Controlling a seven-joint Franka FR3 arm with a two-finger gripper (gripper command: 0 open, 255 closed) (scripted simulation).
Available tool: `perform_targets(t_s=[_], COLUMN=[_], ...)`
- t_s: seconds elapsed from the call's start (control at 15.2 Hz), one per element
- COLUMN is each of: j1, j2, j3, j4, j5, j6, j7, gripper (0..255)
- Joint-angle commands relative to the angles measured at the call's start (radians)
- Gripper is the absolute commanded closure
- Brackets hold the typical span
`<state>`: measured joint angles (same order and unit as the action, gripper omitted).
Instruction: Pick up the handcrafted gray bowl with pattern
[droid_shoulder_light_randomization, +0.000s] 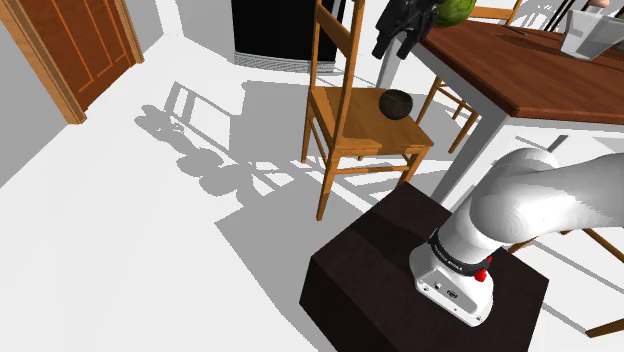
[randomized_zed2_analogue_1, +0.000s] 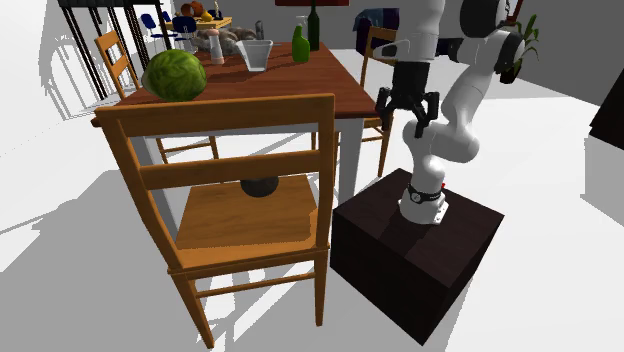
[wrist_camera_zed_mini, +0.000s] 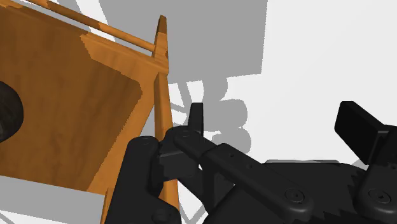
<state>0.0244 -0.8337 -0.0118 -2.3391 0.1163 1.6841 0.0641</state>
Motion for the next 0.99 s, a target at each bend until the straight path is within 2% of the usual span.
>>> perform_targets(t_s=[0.0,0.46,0.92], j1=[0.000,-0.041,-0.068], j2=[0.000,0.111,0.276], j3=[0.000,-0.129,-0.260], j4=[0.000,-0.035,-0.014], j5=[0.000,-0.056,-0.084], j6=[0.000,0.117,0.234], j7=[0.000,-0.132,-0.266], gripper=[0,0,0])
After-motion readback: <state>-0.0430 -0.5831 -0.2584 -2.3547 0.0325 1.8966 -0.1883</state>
